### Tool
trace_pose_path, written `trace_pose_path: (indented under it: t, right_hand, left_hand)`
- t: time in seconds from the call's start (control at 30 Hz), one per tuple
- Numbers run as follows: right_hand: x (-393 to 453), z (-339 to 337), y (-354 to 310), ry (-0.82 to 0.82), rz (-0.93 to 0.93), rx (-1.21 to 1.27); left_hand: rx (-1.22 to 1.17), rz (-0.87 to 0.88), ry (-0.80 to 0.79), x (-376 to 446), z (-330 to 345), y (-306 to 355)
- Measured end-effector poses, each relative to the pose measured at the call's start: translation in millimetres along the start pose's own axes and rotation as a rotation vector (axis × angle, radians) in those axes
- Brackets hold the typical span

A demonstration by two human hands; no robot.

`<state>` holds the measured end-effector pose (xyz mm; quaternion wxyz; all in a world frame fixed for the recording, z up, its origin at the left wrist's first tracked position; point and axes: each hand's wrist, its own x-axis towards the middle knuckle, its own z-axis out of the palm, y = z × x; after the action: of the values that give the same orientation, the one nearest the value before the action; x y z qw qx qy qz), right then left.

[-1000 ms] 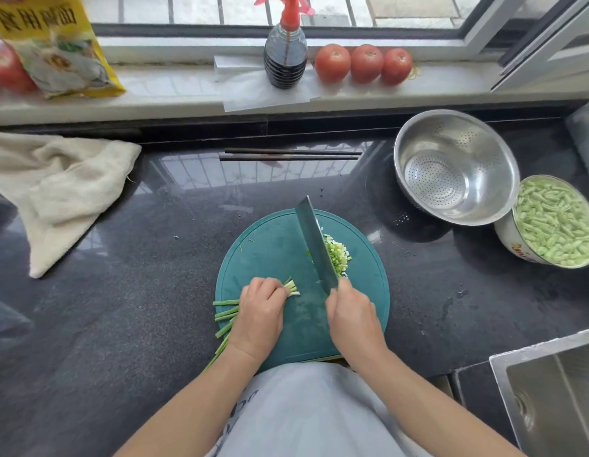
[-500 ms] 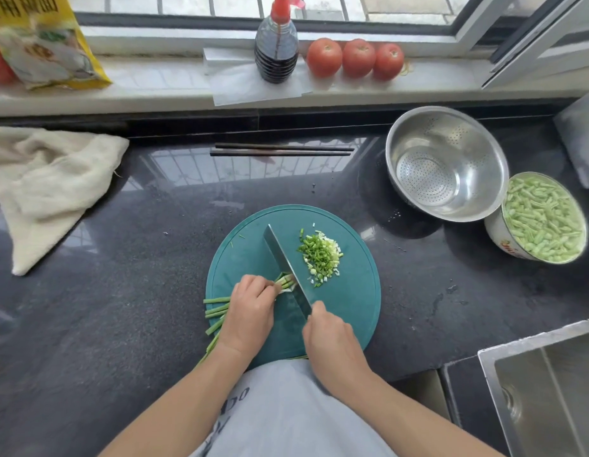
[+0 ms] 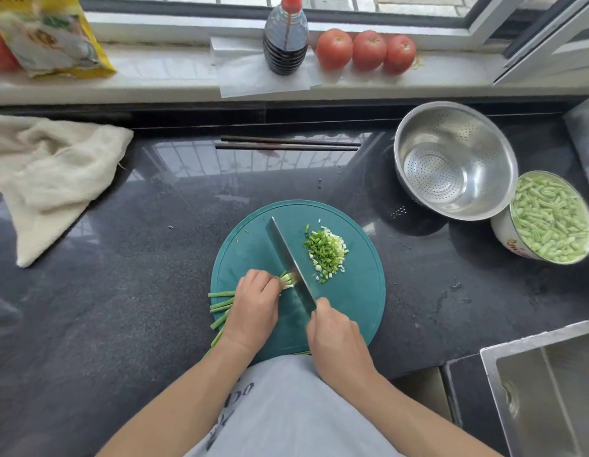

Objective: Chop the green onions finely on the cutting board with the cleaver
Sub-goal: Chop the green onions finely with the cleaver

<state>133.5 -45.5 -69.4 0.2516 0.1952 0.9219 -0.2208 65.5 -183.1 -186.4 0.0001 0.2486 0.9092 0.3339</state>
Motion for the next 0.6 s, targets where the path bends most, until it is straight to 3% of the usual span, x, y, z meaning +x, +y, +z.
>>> trace_pose_path:
  t: [0.3, 0.5, 0.6]
  right_hand:
    - [41.4, 2.1, -26.0, 0.06, -0.052, -0.025]
    - [38.3, -12.2, 1.8, 0.127, 0.078, 0.053]
    - [18.9, -13.8, 7.1, 0.079, 0.026, 0.029]
  left_hand:
    - [0.025, 0.007, -0.052, -0.1, -3.6, 1.1]
    - [-0.012, -0.022, -0.056, 0.5, -5.9, 3.3]
    - [-0.038, -0.022, -0.038, 0.5, -7.7, 3.6]
